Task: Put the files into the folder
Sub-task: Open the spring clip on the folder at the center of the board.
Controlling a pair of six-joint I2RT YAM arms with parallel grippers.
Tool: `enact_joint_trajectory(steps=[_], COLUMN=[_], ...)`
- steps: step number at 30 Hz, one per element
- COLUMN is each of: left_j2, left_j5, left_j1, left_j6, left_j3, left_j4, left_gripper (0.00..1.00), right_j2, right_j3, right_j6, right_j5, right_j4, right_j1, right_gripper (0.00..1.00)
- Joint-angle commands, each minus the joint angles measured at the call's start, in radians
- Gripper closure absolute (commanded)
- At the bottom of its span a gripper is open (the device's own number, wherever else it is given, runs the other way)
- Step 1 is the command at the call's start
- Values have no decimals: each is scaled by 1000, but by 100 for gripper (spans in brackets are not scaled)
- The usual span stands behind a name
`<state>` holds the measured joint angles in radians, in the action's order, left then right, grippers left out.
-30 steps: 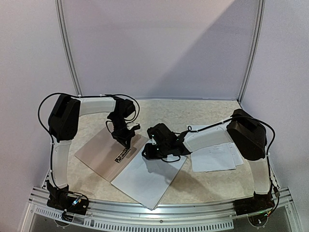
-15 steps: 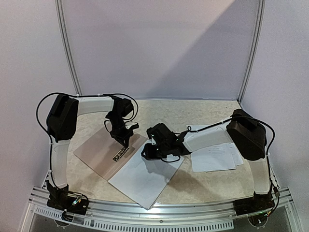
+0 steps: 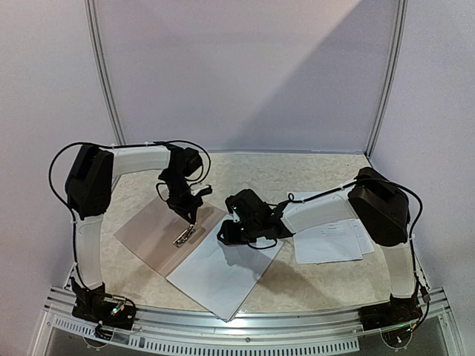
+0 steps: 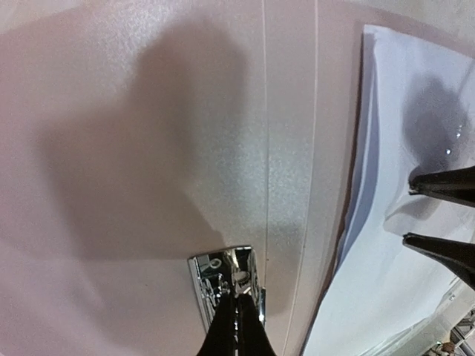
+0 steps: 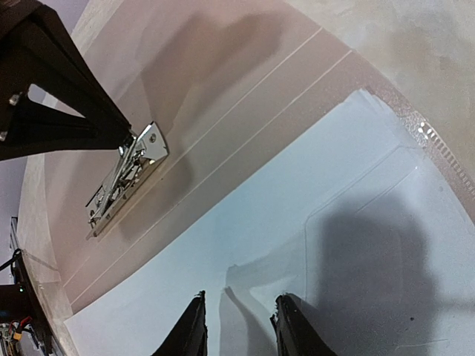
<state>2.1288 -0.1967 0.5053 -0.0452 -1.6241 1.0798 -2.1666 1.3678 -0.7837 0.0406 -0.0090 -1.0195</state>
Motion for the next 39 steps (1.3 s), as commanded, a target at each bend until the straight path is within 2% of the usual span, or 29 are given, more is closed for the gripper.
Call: enact_joint_trajectory(steps=[1, 5, 12, 18, 23, 26, 29, 32, 36, 39], left_j2=[-53, -114, -202, -291, -346, -373, -392, -413, -428, -417], left_j5=[57, -3, -73, -54, 71, 223, 345, 430, 589, 618], left_j1=[-54, -55, -67, -107, -173, -223, -280, -341, -356, -361], left_j6=[-34, -70, -123, -164, -216, -245, -278, -316, -380, -395], left_j3=[19, 22, 26, 70, 165, 274, 367, 453, 582, 637], left_j4=[55, 89, 125, 148, 170, 158, 132, 75, -57, -123], left_gripper=[100, 100, 92, 91, 91, 91, 91, 88, 88, 88], right_j2=[-78, -67, -34, 17, 1, -63, -99, -125, -182, -234], right_j3=[-48, -47, 7, 76, 204, 302, 353, 400, 472, 539], right_j6=[-7, 0, 31, 74, 110, 118, 114, 104, 104, 104], right_j5=[3, 4, 18, 40, 51, 47, 37, 16, 17, 25], right_j4=[-228, -226, -212, -201, -222, -262, -241, -250, -254, -254], right_j1=[6, 7, 6, 14, 18, 18, 19, 21, 25, 28], right_gripper=[68, 68, 68, 68, 70, 83, 90, 94, 98, 100])
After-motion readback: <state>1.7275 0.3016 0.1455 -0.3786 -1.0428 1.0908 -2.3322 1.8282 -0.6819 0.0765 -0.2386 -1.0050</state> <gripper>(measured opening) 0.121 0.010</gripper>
